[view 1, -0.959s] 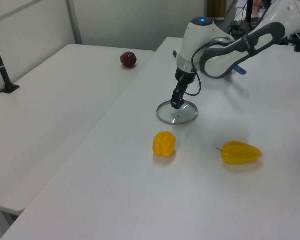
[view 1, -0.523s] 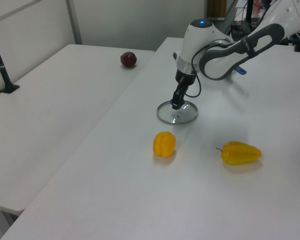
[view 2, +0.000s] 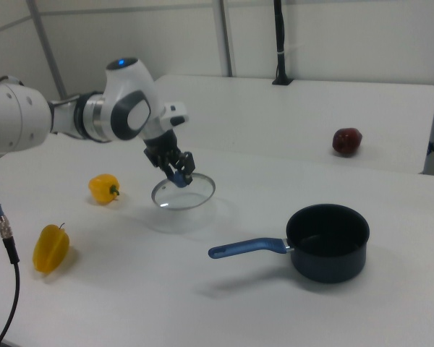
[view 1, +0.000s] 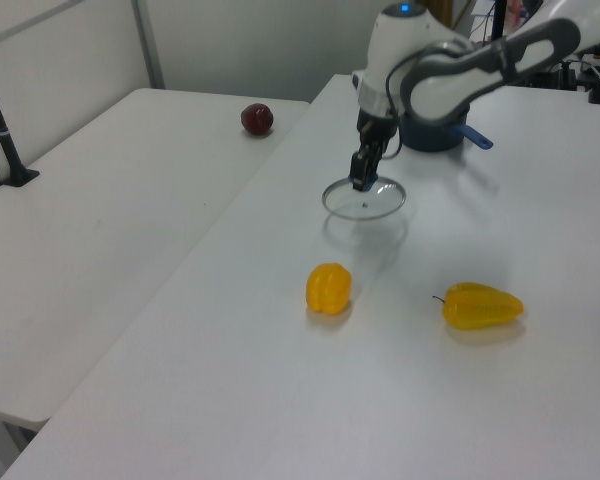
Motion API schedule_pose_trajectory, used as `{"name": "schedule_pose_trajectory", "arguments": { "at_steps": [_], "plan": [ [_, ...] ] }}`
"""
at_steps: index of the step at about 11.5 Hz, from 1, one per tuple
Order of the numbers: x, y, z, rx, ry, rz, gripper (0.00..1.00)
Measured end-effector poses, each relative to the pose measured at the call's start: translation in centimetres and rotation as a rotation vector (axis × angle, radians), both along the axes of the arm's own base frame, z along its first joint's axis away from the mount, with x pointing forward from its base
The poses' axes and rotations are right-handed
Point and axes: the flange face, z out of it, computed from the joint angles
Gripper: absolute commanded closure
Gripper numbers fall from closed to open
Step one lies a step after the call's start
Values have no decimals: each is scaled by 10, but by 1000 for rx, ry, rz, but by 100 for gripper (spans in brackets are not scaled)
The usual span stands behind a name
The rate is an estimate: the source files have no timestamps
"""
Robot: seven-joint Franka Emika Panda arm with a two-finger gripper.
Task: Close lid
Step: 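Lift the glass lid and carry it over the blue saucepan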
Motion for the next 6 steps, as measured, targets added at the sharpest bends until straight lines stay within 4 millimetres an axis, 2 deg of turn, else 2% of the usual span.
{"name": "schedule_pose_trajectory", "arguments": {
  "at_steps": [1, 2, 3, 4, 6],
  "plan": [
    [0, -16, 25, -1, 11, -26, 67],
    [2, -45, 55, -2, 15, -72, 67],
    [2, -74, 73, -3, 7, -112, 67],
    [2, -109, 85, -10, -5, -132, 66],
    [-3, -174, 89, -31, -6, -136, 66]
  ]
}}
